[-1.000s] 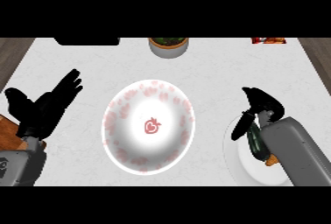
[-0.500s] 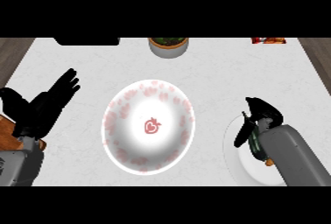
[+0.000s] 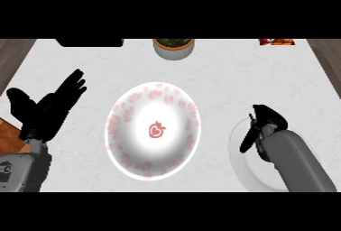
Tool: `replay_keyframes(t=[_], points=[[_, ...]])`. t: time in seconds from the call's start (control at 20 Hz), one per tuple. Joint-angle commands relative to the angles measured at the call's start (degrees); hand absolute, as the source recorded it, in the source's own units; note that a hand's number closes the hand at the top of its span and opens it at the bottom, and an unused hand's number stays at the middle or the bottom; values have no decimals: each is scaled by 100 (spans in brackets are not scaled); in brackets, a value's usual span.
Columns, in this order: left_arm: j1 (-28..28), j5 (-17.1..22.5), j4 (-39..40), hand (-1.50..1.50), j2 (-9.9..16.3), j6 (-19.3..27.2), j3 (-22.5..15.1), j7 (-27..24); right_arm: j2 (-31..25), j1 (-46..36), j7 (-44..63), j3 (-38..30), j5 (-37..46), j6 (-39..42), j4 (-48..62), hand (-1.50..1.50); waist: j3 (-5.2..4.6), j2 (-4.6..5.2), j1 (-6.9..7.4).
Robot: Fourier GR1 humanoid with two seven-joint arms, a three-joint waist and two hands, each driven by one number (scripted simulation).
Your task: Pick the eggplant from the plate and place it in the bowl
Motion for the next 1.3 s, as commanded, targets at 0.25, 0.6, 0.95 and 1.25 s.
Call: replay_keyframes(t=[0.25,0.6,0.95,1.25], points=[[-46,-76,362,0,61,-393,284,-302,54,115,-916,-65,621,-423,589,150,4,15,1],[23,-335,-127,0,-304,-14,33,50,69,-19,-1213,-218,806,-594,702,150,5,8,11],[193,-246,-103,0,-185,-262,322,-85,106,-137,-1199,-339,930,-333,431,150,3,5,9],[105,-200,-278,0,-154,-281,288,192,-366,779,-2566,464,1077,-143,-1134,150,5,-41,-102]])
